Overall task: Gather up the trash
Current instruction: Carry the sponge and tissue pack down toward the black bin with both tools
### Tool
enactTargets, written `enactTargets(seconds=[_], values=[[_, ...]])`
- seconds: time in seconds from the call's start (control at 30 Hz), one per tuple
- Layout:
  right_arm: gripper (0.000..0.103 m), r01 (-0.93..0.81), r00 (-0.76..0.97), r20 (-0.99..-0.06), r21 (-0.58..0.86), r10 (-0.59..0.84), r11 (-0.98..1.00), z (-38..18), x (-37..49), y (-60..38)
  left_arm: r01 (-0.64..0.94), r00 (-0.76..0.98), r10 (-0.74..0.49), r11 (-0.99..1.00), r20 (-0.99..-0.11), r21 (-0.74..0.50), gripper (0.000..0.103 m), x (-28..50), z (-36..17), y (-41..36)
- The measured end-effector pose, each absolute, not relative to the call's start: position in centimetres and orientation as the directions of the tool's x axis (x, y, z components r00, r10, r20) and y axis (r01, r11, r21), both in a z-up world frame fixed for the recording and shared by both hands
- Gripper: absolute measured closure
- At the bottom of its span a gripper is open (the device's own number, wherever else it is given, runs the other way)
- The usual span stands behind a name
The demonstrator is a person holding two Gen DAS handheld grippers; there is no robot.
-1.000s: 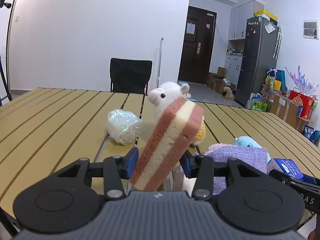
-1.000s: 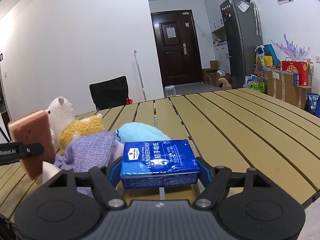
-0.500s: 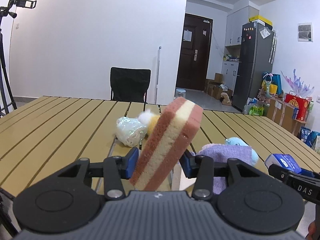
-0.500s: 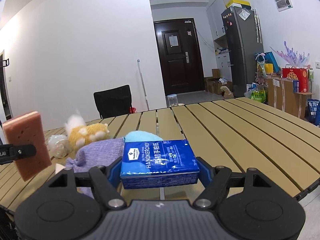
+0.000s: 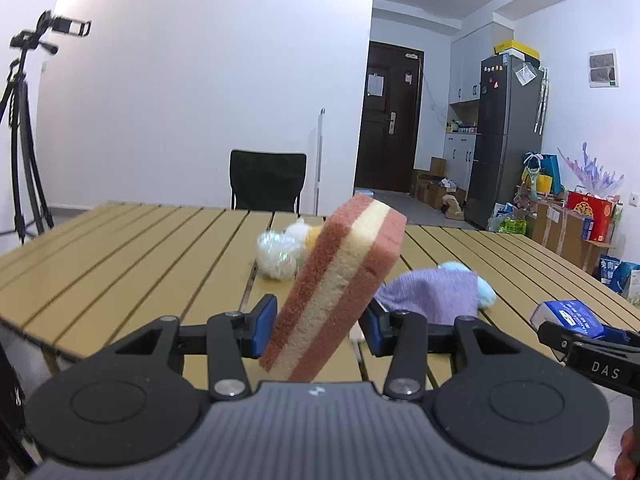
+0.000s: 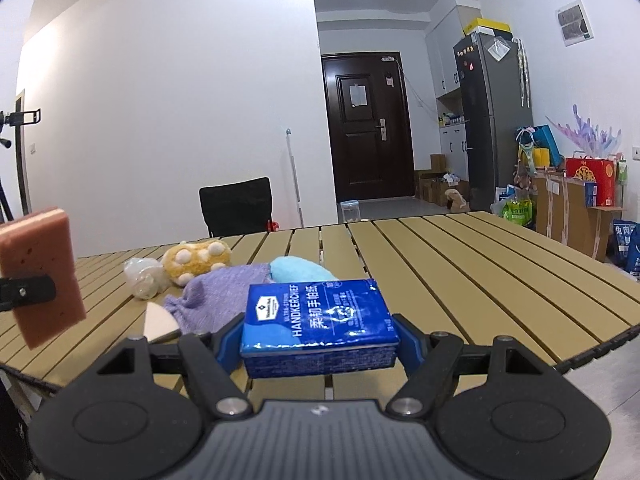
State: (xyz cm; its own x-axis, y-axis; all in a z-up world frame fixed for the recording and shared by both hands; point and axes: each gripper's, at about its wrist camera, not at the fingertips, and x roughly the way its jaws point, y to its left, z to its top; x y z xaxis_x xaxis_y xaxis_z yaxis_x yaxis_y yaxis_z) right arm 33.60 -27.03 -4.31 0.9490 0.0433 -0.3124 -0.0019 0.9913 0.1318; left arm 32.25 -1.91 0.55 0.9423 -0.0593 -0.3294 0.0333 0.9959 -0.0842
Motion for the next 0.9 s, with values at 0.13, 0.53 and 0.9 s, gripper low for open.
enactTargets(seconds=[0.13, 0.53, 0.9], values=[[0.029, -0.005, 0.945, -0.323, 0.137, 0.049, 0.991, -4.7, 31.6, -26.7, 0.030, 0.938, -0.064, 0.994, -0.340, -0.104, 0.058, 30.1, 0.2, -1.2], [0.029, -0.021, 0.912, -0.403, 0.136, 0.075, 0.991, -7.7, 24.8, -25.2, 0.059, 0.928, -0.088, 0.994, -0.363, -0.089, 0.058, 24.3, -1.0, -0.8], [0.029, -0.023, 0.866, -0.490, 0.157, 0.098, 0.987, -10.4, 19.9, -25.0, 0.018, 0.897, -0.036, 0.999, -0.440, -0.045, 0.058, 20.4, -4.0, 0.3]])
